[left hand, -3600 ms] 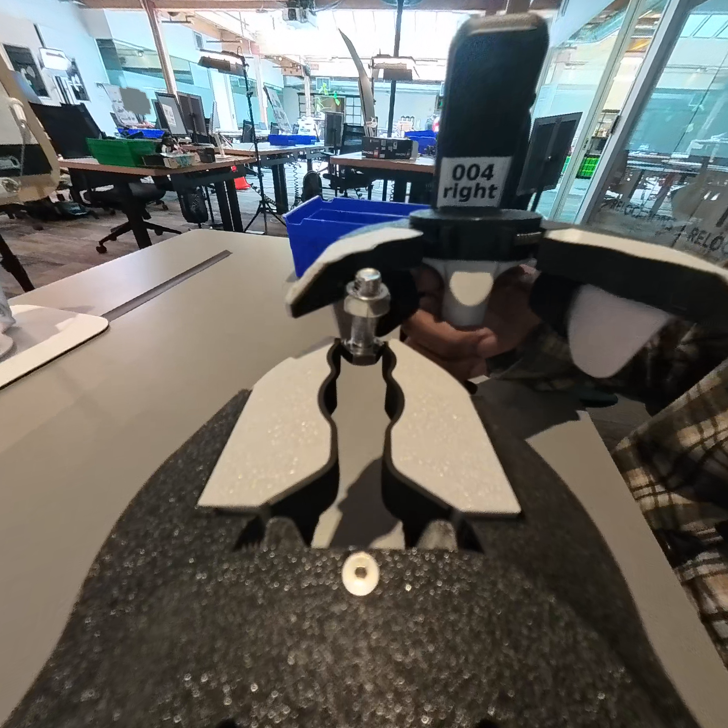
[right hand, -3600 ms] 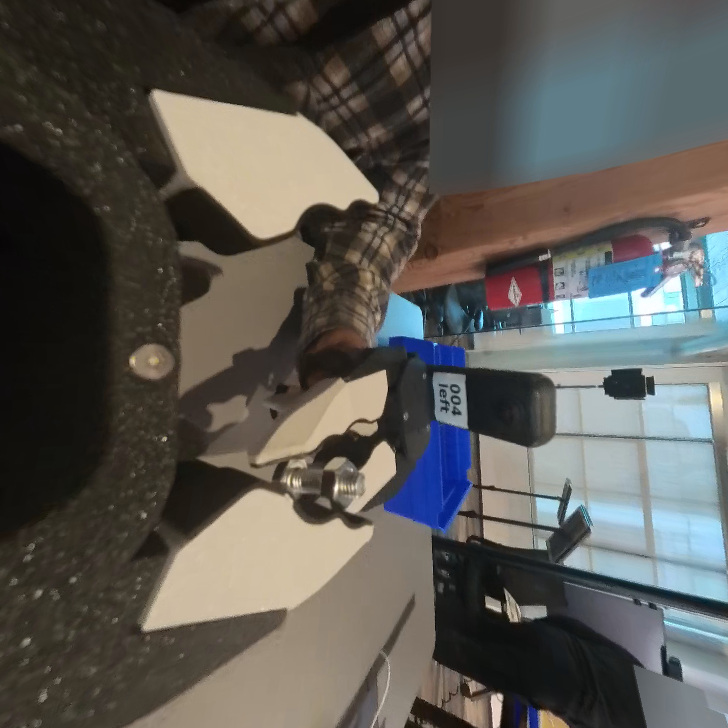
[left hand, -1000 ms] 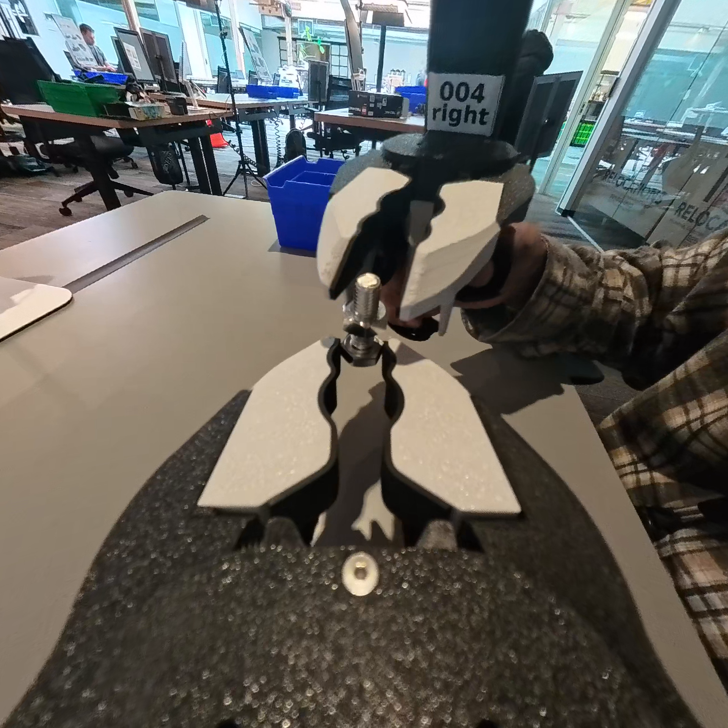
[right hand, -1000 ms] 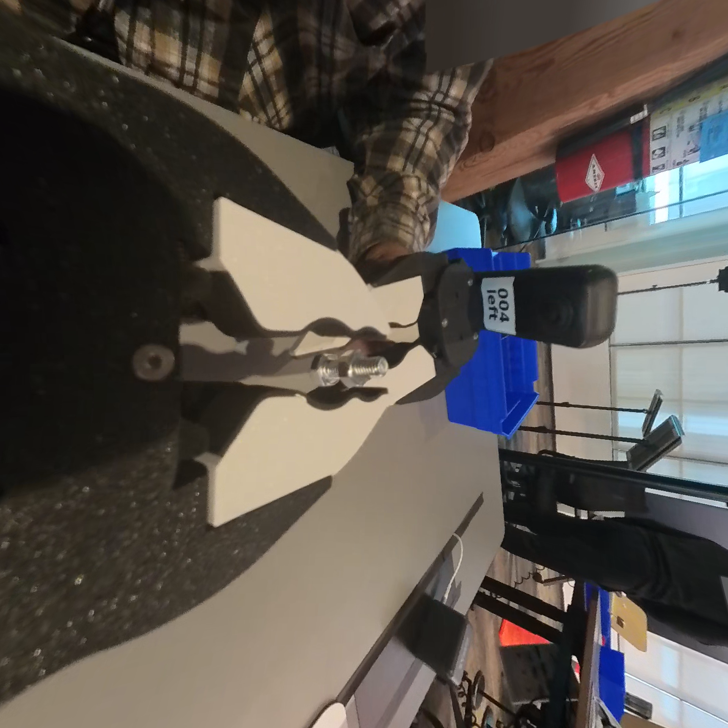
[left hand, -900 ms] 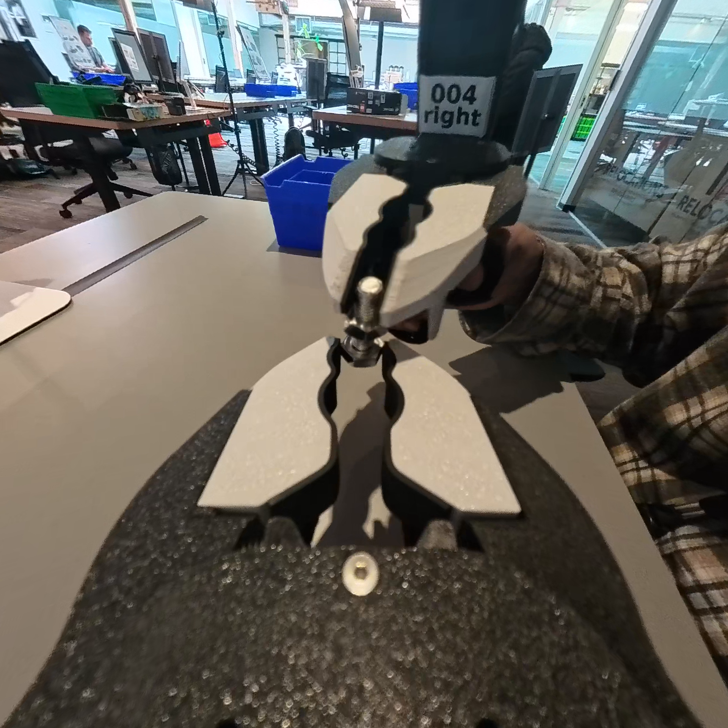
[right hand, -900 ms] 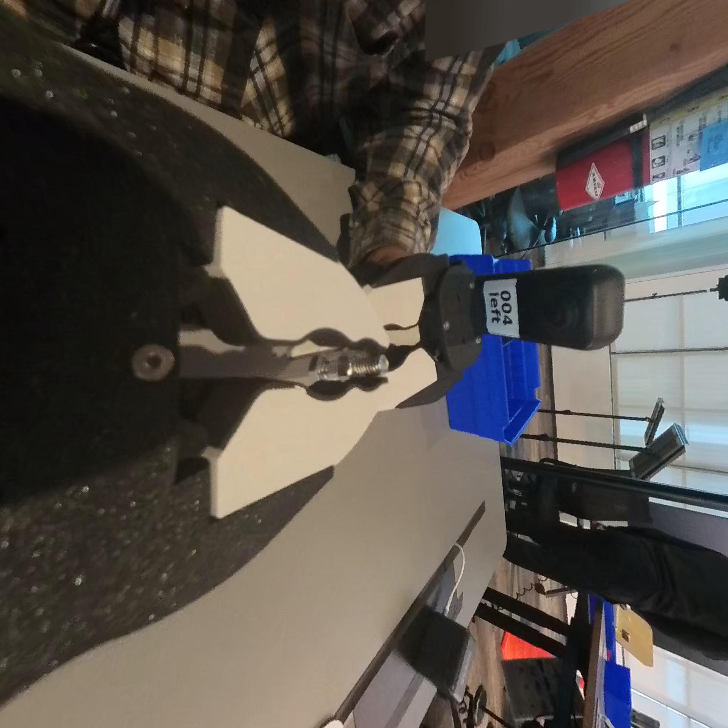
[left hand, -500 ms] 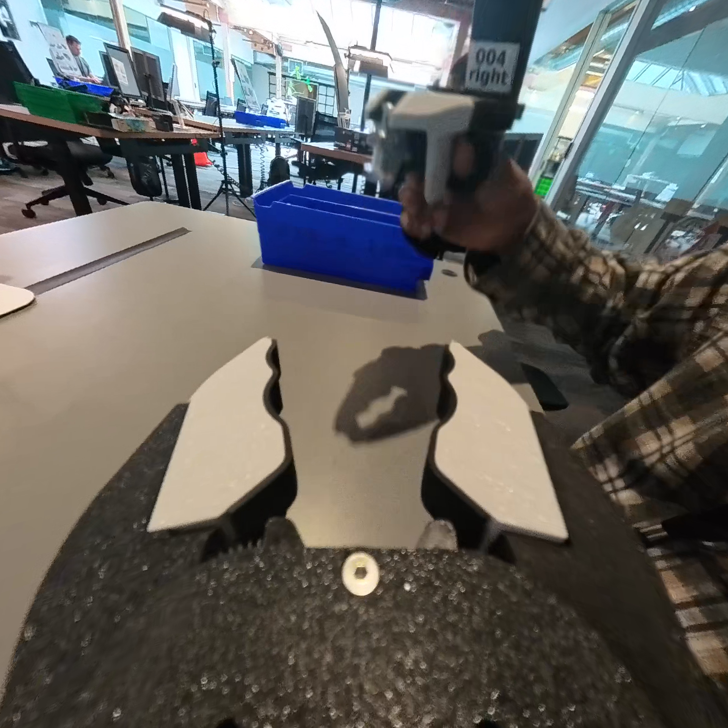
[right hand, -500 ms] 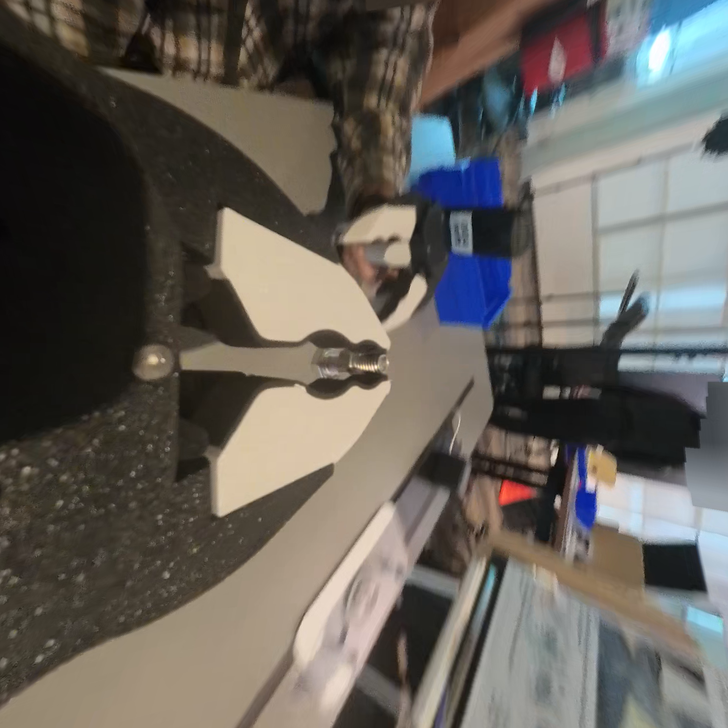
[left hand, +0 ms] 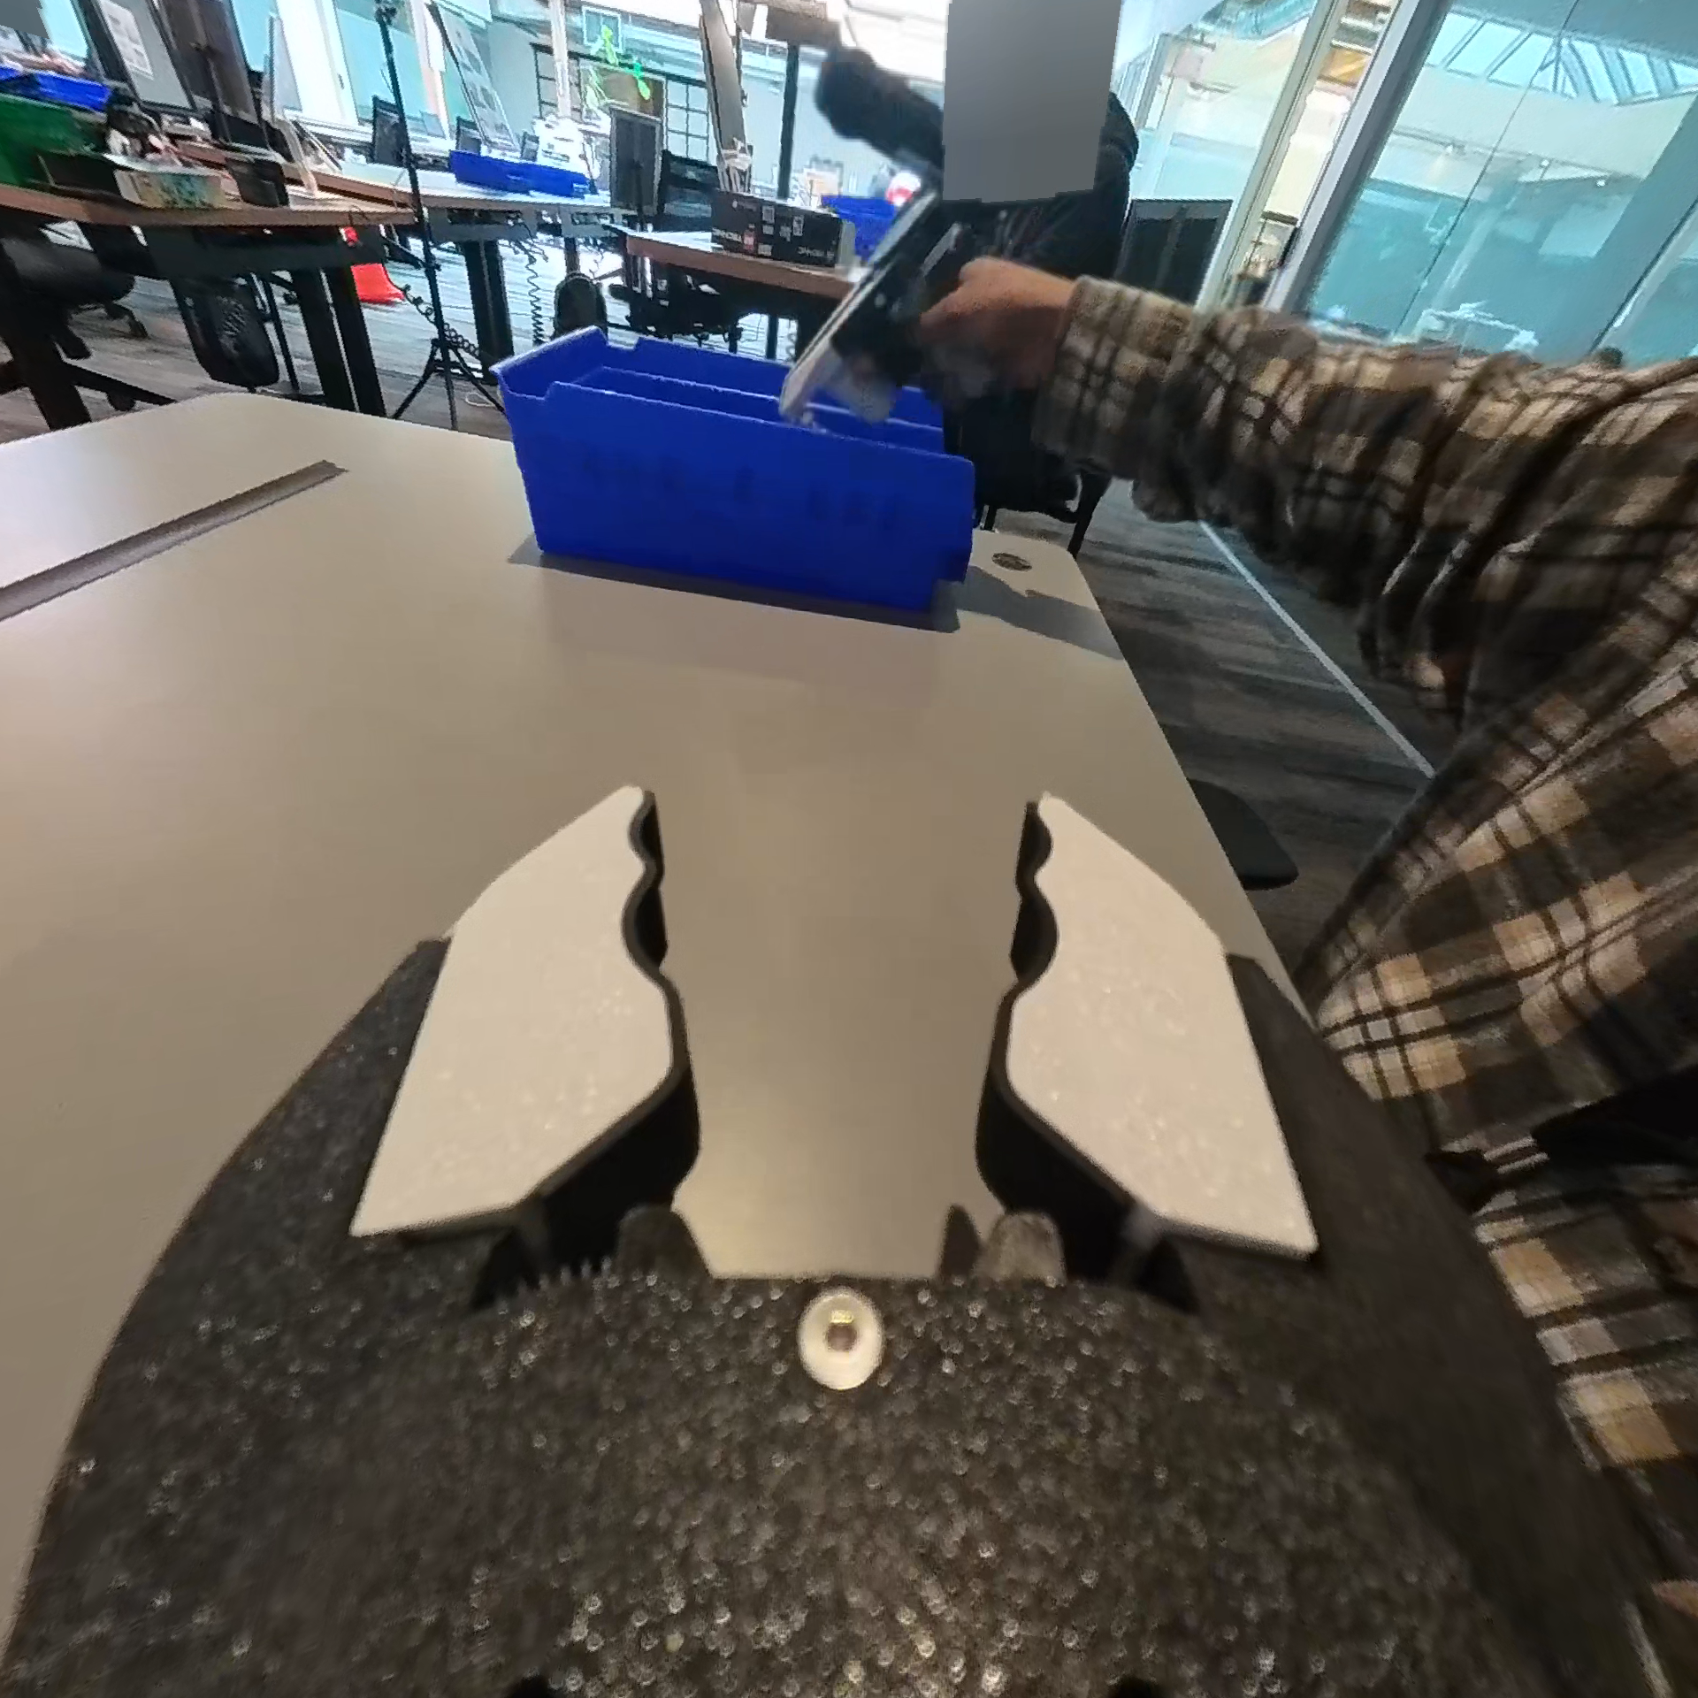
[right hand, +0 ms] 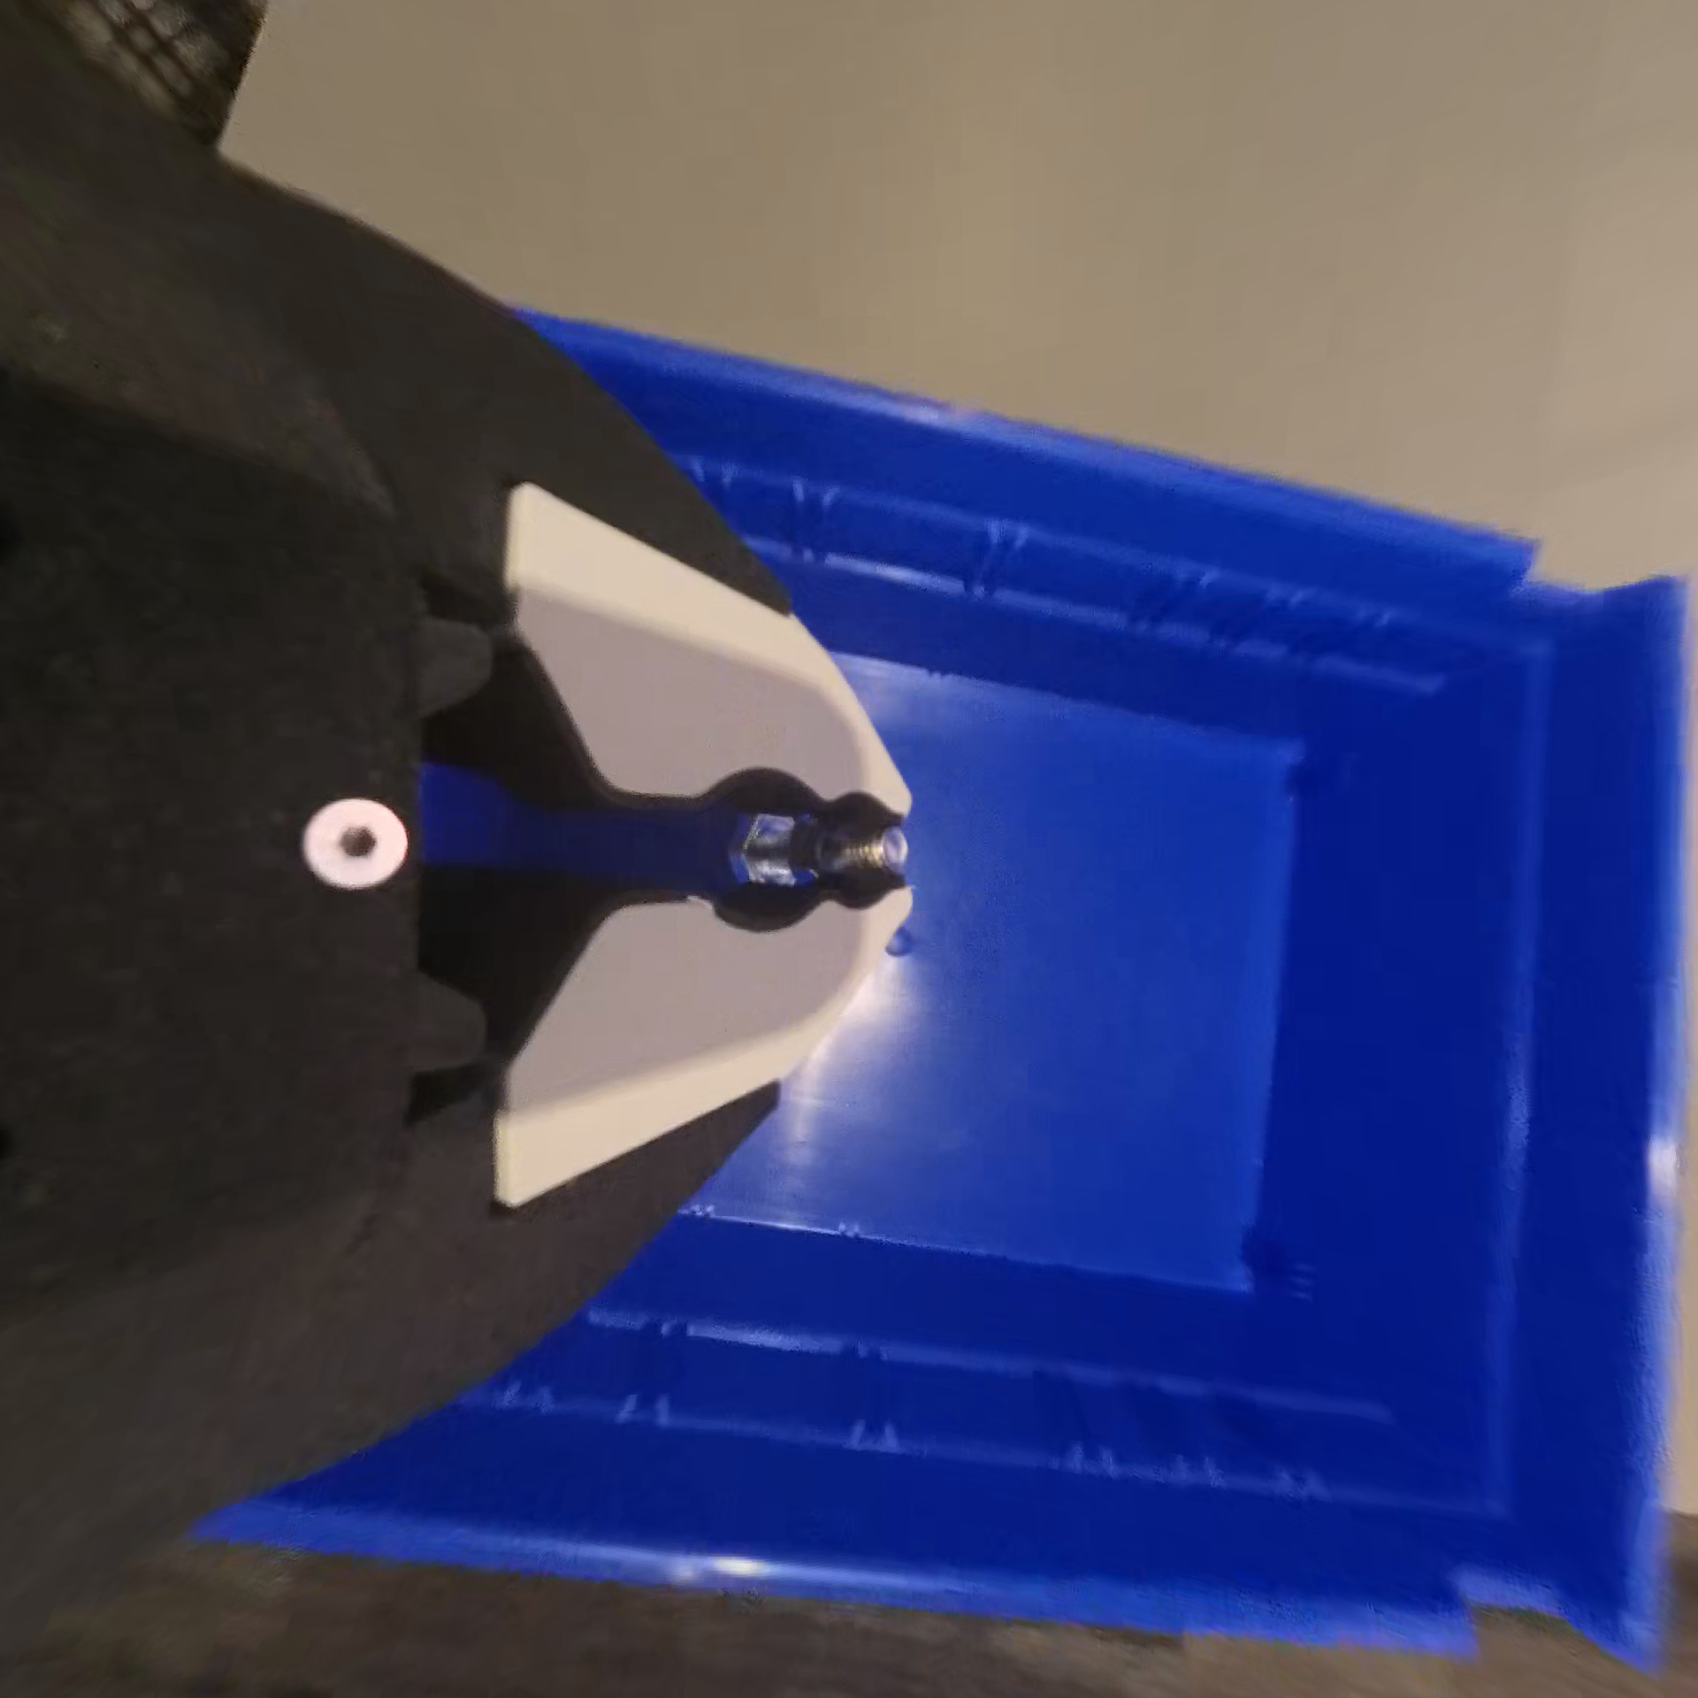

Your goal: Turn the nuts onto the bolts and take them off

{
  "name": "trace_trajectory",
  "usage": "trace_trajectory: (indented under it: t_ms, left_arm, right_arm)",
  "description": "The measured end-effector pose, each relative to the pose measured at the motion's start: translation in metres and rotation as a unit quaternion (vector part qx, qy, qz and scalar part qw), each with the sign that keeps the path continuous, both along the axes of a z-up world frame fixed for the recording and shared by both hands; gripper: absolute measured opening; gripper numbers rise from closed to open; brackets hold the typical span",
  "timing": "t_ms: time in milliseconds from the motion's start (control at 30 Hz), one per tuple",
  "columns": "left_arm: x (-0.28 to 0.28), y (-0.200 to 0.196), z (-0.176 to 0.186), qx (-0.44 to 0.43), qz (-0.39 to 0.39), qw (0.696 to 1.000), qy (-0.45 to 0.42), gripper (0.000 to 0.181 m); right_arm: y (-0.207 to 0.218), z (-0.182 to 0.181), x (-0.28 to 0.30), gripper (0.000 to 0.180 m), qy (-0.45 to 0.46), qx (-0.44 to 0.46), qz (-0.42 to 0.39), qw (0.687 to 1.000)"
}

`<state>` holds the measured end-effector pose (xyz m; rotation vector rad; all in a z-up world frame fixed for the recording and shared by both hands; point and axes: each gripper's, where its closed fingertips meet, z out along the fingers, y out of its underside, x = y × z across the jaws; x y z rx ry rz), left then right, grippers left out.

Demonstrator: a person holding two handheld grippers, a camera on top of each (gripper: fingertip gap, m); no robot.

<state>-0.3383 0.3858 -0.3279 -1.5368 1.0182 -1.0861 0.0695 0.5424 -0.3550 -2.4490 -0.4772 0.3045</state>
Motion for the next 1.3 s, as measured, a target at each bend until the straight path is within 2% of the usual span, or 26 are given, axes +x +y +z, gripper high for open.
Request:
trace_trajectory:
  t_ms: [200,800,1300]
  left_arm:
    - [-0.002,0.001,-0.002,-0.001,0.001,1.0,0.003,0.071]
    - [-0.005,0.004,0.0,-0.01,0.005,1.0,-0.004,0.069]
    - [-0.005,0.004,-0.003,-0.012,0.004,1.0,0.002,0.068]
  right_arm:
    - [0.014,-0.031,-0.002,0.01,-0.008,-0.041,-0.001,0.999]
    - [0.017,-0.025,-0.007,0.01,-0.006,-0.036,0.003,0.999]
    - [0.018,-0.037,-0.003,0.01,-0.009,-0.054,-0.006,0.999]
